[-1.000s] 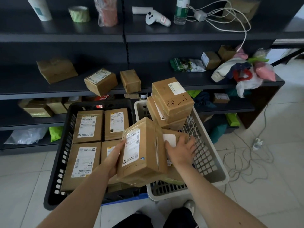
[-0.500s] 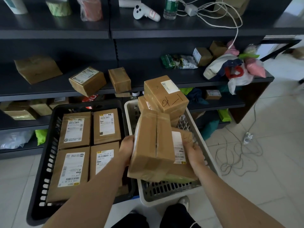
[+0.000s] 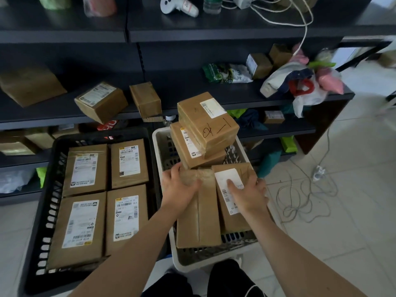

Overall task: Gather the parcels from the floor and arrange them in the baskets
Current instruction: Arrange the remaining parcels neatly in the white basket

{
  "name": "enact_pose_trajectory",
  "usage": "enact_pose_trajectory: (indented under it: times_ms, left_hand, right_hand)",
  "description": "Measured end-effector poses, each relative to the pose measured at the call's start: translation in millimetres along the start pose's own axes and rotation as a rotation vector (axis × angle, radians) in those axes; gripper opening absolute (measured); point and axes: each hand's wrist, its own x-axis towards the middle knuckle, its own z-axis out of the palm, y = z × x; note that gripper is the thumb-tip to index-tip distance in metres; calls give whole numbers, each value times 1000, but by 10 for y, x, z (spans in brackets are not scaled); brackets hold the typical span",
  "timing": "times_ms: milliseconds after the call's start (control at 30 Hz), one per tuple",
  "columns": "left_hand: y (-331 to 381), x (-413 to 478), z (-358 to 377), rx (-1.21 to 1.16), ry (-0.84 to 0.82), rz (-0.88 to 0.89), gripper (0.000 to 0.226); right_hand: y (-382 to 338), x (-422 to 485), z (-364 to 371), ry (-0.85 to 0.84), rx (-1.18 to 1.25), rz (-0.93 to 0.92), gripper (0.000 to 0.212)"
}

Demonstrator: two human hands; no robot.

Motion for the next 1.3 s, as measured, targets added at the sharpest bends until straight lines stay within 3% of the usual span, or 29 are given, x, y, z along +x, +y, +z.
enact_pose_trajectory:
  times_ms: [67, 133, 200, 267, 367, 533, 667, 767, 833, 1000, 1167, 1300]
  left_hand:
    - [-11, -115, 44, 289, 115, 177, 82]
    - [-11, -193, 100, 491, 199, 421, 71]
    - [5, -227, 195, 672, 134, 581, 66]
    - [11, -244, 257, 777, 32, 487, 76]
    - [-44, -207, 234, 750, 13, 315, 81]
    - [-19, -85, 49, 719, 38, 340, 75]
    - [73, -9, 23, 794, 10, 357, 70]
    - [276, -92, 238, 939, -30, 510, 44]
    - [387, -180, 424, 967, -91, 477, 37]
    - [493, -298, 663, 870, -169, 354, 62]
    - [879, -435, 753, 207, 40, 239, 37]
    - [1180, -397, 689, 91, 52, 196, 31]
  right_hand:
    - [-26, 5, -10, 36, -58, -34, 90]
    - [-63, 10, 15, 55, -141, -171, 88]
    - [-120, -17, 59, 14, -229, -286, 86]
    - [-155, -40, 104, -37, -290, -308, 89]
    - [-135, -20, 113, -80, -321, -302, 99]
    - [-161, 47, 51, -127, -340, -306, 103]
    - [-110, 65, 33, -31, -245, -315, 86]
    - [61, 121, -11, 123, -53, -100, 68]
    - [162, 152, -6, 67, 35, 24, 60]
    - [195, 202, -110, -56, 105, 112, 61]
    - [134, 241, -480, -69, 219, 248, 58]
    - [129, 314, -597, -179, 310, 301, 71]
